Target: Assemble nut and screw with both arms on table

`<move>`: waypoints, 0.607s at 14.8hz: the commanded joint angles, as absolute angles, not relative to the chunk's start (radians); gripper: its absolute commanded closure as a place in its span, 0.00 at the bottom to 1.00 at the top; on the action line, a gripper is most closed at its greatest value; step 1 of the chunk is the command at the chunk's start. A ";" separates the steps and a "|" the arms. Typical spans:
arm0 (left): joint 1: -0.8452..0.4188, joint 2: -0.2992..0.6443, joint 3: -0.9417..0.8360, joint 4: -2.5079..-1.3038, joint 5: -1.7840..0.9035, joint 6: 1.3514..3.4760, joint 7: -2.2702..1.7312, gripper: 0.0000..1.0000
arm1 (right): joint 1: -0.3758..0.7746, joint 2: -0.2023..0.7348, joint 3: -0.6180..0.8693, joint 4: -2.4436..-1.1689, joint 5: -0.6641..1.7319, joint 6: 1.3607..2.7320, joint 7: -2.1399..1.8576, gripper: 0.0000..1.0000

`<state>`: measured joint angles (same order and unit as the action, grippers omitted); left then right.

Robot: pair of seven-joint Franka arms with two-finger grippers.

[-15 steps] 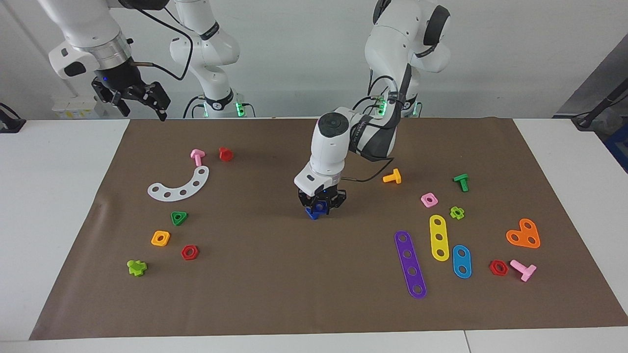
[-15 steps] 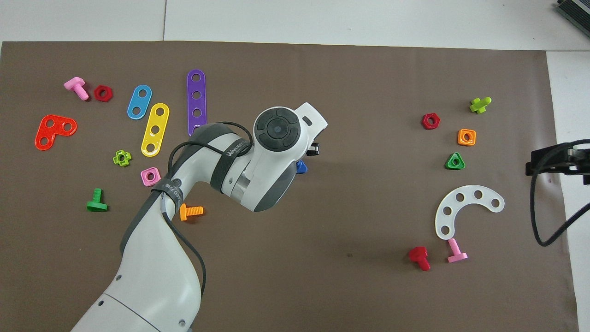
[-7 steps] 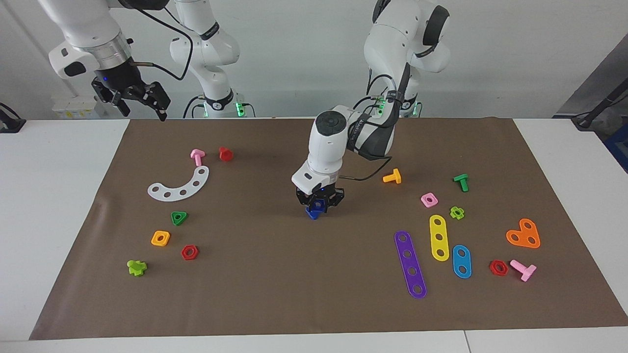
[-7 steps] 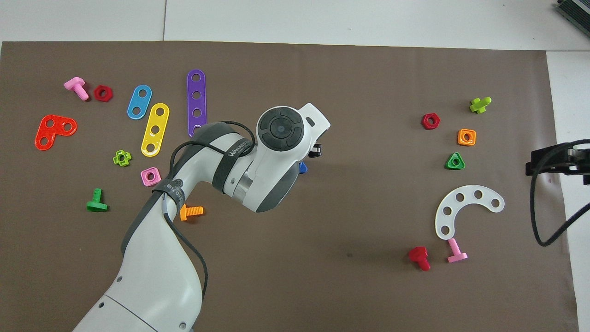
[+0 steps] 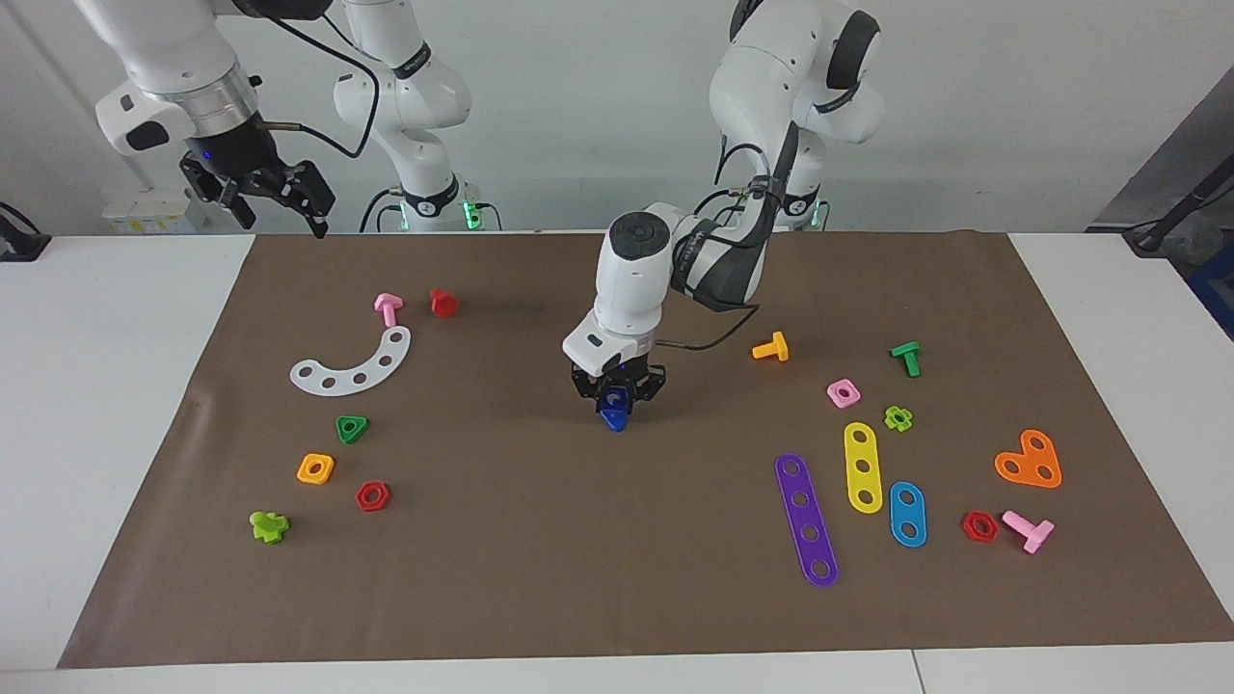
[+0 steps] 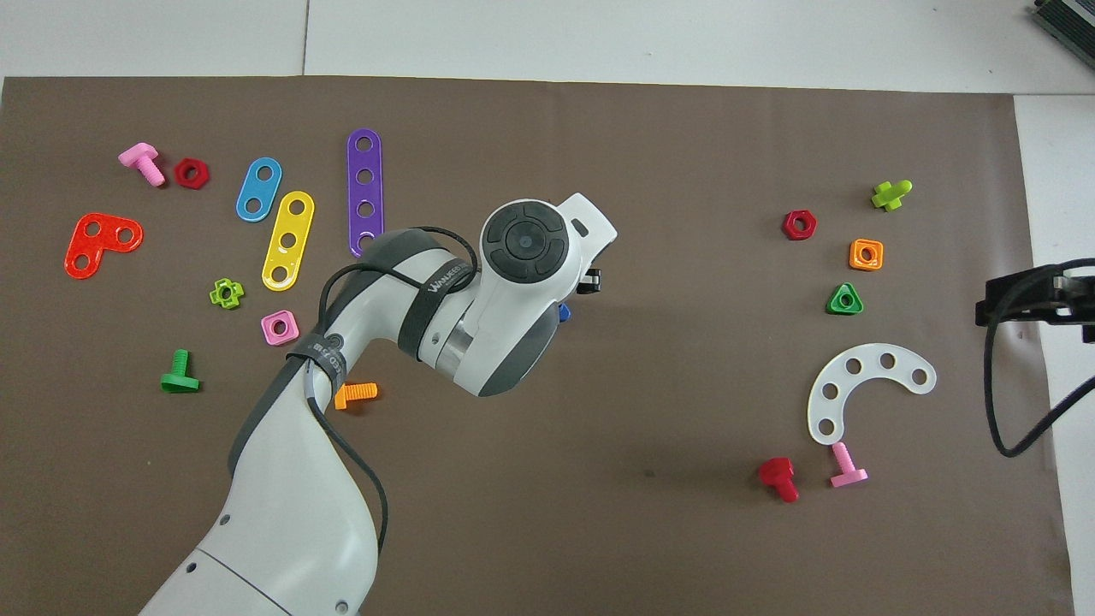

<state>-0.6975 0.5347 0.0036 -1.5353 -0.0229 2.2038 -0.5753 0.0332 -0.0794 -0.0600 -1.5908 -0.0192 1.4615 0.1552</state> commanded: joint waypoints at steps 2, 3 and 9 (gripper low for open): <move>-0.713 0.531 0.020 -1.554 -0.015 2.215 -0.594 1.00 | 0.026 -0.075 -0.058 -1.575 0.002 1.445 0.138 0.00; -0.713 0.529 0.020 -1.554 -0.014 2.212 -0.592 1.00 | 0.026 -0.075 -0.058 -1.575 0.002 1.445 0.138 0.00; -0.712 0.529 0.021 -1.563 -0.008 2.221 -0.594 1.00 | 0.026 -0.075 -0.058 -1.575 0.002 1.445 0.138 0.00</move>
<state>-0.6995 0.5366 0.0089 -1.5424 -0.0218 2.2038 -0.5774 0.0332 -0.0794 -0.0600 -1.5908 -0.0192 1.4615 0.1552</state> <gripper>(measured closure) 0.537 0.000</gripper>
